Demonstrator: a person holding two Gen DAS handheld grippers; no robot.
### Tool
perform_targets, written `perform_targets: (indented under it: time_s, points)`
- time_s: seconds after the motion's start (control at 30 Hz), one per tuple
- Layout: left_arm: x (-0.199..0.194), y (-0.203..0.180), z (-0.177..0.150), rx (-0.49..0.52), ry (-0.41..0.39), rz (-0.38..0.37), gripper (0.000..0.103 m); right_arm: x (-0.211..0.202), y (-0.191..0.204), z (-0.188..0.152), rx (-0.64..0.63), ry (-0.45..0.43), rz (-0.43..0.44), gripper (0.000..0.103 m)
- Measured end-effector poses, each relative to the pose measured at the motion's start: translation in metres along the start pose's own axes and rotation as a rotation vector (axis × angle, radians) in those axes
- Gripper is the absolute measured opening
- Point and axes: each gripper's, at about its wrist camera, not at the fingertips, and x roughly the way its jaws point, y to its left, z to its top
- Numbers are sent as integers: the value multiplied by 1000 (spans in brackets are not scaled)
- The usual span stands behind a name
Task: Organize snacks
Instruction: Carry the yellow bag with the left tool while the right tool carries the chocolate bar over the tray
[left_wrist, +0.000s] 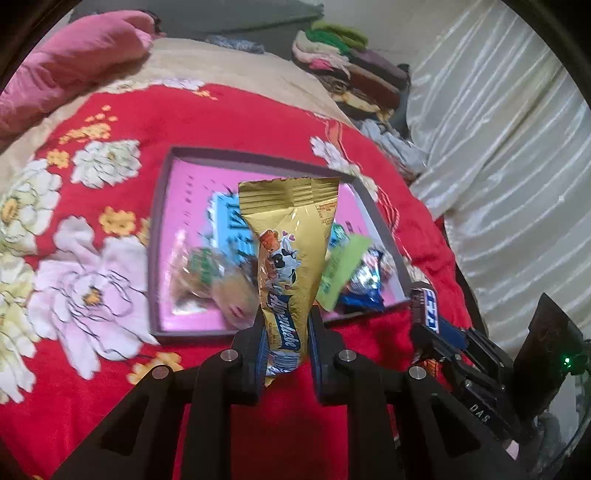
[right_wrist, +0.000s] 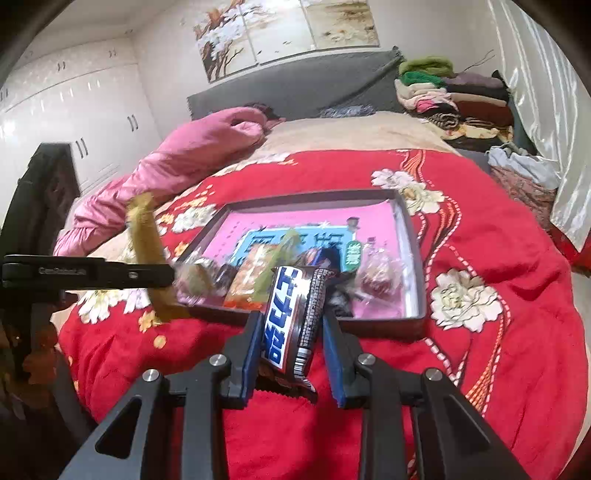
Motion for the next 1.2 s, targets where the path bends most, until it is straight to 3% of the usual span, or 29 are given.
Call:
perform_targets:
  time_s: [0.27, 0.6, 1.2]
  points:
    - [5, -1, 9, -6, -3, 2, 19, -2, -19, 11, 8, -57, -50, 32]
    - [36, -12, 12, 15, 51, 9, 19, 4, -31, 23, 2, -103, -86, 32]
    - [58, -11, 18, 26, 65, 57, 19, 37, -43, 33, 0, -87, -99, 32]
